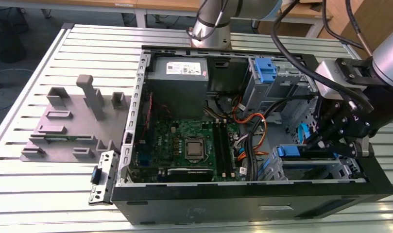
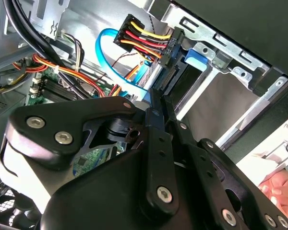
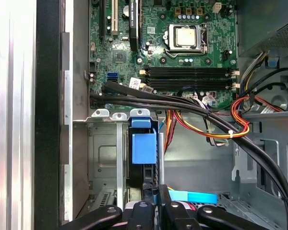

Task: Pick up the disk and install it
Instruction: 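Insert the first disk wire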

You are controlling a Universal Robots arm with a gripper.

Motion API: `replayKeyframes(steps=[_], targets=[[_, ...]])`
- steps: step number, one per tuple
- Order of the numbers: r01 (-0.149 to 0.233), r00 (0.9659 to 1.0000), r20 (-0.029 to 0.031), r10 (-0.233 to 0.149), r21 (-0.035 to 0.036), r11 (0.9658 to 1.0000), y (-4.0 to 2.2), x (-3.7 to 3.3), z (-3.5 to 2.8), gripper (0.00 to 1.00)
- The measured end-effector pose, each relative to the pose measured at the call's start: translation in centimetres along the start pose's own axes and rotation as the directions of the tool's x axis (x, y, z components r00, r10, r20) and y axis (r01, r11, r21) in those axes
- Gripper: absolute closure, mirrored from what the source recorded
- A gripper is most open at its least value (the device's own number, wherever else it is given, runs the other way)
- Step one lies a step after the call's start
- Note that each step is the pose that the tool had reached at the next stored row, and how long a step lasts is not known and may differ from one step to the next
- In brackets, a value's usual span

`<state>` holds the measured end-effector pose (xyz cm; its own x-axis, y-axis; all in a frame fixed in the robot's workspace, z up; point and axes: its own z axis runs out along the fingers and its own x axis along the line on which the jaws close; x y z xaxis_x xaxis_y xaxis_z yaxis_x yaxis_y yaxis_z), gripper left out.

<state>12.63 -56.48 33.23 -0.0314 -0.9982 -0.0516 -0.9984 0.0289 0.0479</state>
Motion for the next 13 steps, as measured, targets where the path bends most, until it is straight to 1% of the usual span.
replayKeyframes(steps=[13], targets=[[0.0, 1.0, -0.0004, 0.0, 0.0, 1.0, 0.0, 0.01, 0.1, 0.84]])
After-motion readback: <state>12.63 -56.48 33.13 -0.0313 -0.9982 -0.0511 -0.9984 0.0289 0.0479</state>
